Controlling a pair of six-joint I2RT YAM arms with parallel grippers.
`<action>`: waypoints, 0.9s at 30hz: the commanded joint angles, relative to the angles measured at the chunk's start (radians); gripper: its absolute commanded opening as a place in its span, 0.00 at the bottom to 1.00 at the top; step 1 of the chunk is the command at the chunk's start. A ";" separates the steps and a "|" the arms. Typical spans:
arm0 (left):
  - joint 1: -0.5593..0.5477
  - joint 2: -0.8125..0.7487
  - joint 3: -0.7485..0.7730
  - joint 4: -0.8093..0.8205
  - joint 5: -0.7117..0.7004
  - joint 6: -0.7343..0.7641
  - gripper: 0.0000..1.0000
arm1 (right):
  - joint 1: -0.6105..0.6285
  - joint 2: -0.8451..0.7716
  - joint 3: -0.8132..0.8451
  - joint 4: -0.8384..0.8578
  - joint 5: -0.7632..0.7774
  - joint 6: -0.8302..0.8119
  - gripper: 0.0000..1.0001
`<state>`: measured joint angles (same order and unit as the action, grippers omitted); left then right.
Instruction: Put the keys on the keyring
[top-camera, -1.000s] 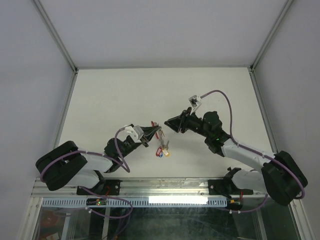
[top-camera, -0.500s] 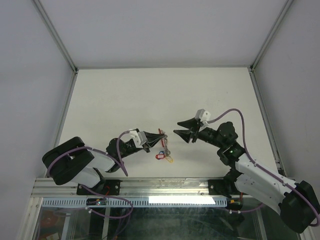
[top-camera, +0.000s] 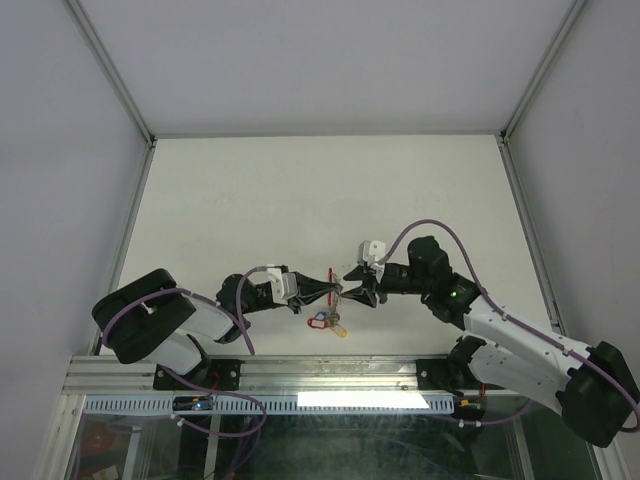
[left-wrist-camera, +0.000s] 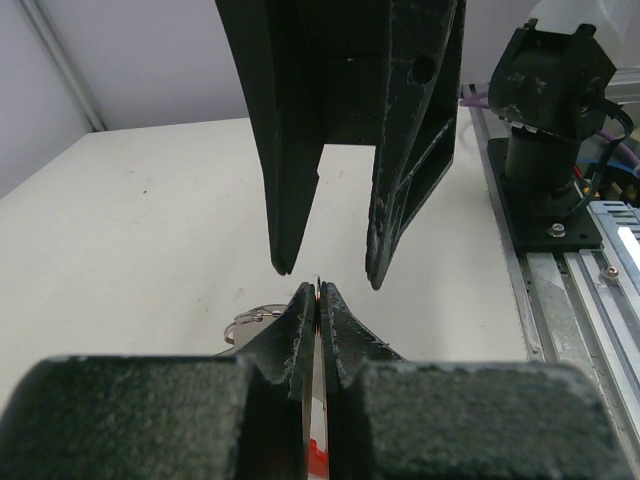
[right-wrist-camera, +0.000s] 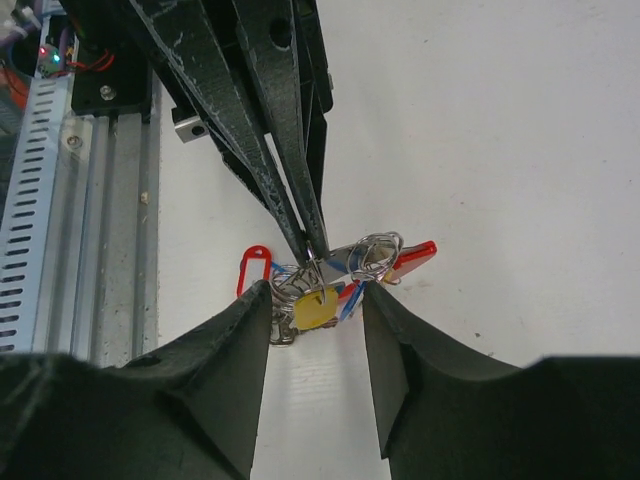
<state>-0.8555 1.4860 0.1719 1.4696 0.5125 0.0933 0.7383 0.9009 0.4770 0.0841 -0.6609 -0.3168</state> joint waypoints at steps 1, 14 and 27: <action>0.010 0.009 0.025 0.167 0.077 -0.018 0.00 | 0.012 0.018 0.045 -0.005 -0.025 -0.211 0.39; 0.011 0.011 0.026 0.171 0.090 -0.020 0.00 | 0.048 0.071 0.051 0.030 0.006 -0.214 0.31; 0.013 0.016 0.027 0.170 0.087 -0.023 0.00 | 0.068 0.060 0.067 0.007 -0.005 -0.193 0.04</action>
<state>-0.8555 1.4925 0.1768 1.4731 0.5789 0.0910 0.7990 0.9764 0.4828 0.0608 -0.6556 -0.5167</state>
